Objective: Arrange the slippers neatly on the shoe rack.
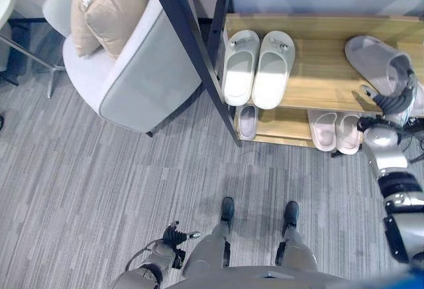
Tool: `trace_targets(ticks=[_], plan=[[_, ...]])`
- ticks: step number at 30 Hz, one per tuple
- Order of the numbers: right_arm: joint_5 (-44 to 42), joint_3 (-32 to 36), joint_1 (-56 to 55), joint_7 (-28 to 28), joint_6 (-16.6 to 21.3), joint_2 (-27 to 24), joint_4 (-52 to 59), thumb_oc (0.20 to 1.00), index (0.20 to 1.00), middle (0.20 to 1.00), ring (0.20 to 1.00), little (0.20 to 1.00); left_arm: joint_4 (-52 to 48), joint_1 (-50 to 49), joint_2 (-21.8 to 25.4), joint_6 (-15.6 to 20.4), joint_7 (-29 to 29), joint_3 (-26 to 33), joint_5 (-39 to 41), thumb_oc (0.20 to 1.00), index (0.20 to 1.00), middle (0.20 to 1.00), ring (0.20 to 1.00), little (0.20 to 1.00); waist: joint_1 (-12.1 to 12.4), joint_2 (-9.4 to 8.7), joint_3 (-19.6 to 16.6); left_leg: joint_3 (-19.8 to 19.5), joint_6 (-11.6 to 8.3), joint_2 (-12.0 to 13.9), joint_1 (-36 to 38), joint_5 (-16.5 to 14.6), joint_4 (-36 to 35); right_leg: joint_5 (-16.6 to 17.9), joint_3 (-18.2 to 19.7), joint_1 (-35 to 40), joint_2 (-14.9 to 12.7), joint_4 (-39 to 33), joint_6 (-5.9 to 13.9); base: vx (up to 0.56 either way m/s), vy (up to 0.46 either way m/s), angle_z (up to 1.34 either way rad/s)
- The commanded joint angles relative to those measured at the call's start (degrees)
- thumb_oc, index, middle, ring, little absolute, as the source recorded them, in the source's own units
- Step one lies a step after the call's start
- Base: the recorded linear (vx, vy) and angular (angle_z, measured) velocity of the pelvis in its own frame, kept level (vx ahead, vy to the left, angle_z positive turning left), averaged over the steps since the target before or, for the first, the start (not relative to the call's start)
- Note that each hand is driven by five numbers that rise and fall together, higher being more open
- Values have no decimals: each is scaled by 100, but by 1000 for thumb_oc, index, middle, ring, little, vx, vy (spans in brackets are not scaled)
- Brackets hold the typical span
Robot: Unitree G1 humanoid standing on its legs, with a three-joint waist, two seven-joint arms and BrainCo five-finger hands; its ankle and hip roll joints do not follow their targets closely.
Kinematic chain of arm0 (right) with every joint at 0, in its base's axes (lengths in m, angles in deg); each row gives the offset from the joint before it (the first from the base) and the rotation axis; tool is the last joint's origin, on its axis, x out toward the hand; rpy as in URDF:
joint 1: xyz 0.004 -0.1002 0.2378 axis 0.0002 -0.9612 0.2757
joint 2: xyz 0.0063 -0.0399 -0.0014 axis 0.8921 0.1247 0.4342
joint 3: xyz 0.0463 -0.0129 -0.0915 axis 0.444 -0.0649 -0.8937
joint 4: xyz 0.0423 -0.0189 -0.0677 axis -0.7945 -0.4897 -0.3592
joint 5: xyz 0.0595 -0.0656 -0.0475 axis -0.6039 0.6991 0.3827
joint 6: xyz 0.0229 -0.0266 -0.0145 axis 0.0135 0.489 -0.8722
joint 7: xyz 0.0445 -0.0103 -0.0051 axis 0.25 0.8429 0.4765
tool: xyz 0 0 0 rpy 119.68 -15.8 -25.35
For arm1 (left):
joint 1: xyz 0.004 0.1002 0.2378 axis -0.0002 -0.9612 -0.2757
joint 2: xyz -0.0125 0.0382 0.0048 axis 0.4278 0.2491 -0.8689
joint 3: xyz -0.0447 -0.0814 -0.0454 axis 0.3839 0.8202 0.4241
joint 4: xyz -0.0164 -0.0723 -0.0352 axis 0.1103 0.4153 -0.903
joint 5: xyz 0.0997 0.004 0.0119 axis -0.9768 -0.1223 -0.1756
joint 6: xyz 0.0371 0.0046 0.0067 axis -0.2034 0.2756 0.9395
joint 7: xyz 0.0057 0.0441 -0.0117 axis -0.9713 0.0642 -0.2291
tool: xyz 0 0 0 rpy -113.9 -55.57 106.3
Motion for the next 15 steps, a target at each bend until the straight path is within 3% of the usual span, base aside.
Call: trace_targets(ticks=[1,2,6,15], plan=[[-590,-433,225,-852,185,-112,-21,1000,1000,1000,1000,1000,540,178,41,84,21,-271,220,1000,1000,1000,1000,1000,72,-201,-51,344,-237,-9,45,-386,30,-114,75,469,-305,45,325,-34,7,-2],[-842,-1015,676,-1481,17,-320,-503,1000,1000,1000,1000,1000,542,215,112,77,-86,-317,219,1000,1000,1000,1000,1000,71,-261,2,368,-253,6,116,-396,30,-117,71,528,-291,45,328,-31,21,-3],[-1064,-1488,1071,-2021,-96,-204,-939,1000,1000,1000,1000,1000,551,222,179,89,-264,-387,230,1000,1000,1000,1000,1000,59,-310,45,379,-260,2,116,-368,30,-91,52,550,-299,45,332,-24,31,0],[-860,-1425,1068,-1998,-187,407,-573,1000,1000,1000,1000,1000,524,414,282,32,-333,-230,182,1000,1000,1000,1000,1000,40,-483,182,359,-199,-47,153,-400,30,6,61,620,-380,45,353,-40,43,0]])
